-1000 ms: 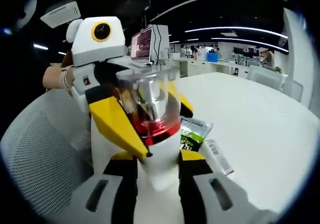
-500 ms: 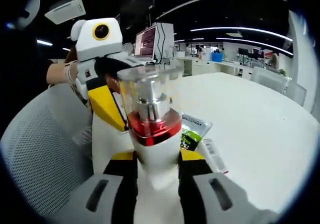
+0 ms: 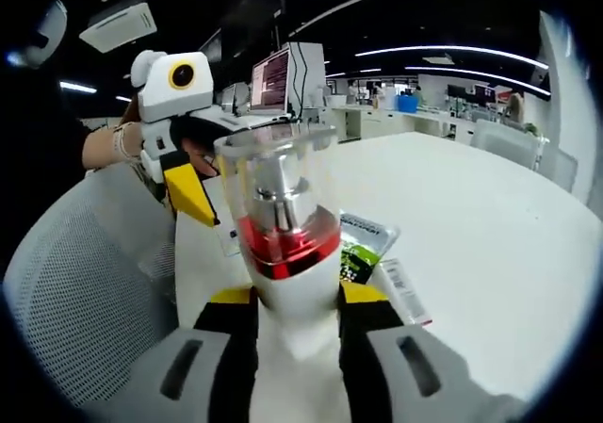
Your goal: Arrange the skincare products in the storage area until every visible bottle or jar stands upright without overlapping.
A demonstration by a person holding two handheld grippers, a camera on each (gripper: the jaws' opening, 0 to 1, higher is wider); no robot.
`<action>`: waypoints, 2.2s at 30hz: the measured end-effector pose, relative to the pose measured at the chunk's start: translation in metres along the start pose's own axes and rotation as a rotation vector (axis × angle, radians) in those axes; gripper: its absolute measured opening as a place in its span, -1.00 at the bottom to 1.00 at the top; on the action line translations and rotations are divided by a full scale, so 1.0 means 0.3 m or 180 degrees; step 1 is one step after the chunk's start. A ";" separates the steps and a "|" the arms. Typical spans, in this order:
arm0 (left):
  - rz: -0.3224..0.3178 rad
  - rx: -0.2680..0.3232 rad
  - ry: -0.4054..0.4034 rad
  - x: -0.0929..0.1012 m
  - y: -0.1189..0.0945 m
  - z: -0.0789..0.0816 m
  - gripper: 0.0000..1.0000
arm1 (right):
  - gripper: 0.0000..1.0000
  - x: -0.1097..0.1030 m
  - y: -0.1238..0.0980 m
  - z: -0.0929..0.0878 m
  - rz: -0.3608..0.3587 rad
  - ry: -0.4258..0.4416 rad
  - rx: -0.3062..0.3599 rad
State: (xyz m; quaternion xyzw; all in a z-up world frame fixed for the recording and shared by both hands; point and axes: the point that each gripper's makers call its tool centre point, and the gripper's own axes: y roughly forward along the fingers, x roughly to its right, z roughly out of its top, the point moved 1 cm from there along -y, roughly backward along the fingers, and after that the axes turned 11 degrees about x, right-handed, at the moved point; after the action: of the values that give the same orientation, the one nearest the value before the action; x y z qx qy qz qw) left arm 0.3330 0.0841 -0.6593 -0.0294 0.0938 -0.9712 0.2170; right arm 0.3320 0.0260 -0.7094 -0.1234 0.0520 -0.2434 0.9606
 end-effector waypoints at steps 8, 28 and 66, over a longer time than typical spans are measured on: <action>0.0126 -0.0083 -0.0076 -0.011 -0.044 -0.015 0.05 | -0.26 0.008 -0.012 -0.006 -0.0098 0.0079 -0.0056; 0.0384 -0.0231 -0.0194 -0.036 -0.150 -0.022 0.48 | 0.59 -0.016 -0.099 0.032 -0.0444 0.0295 -0.0236; 0.0926 -0.0561 -0.0178 -0.074 -0.404 -0.076 0.94 | 0.99 -0.043 -0.199 0.142 -0.0934 0.0296 -0.0124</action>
State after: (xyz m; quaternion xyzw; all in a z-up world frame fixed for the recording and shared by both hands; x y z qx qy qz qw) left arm 0.3003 0.2051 -0.6583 -0.0614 0.1758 -0.9164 0.3544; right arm 0.3002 -0.0095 -0.6522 -0.1369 0.0826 -0.3855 0.9087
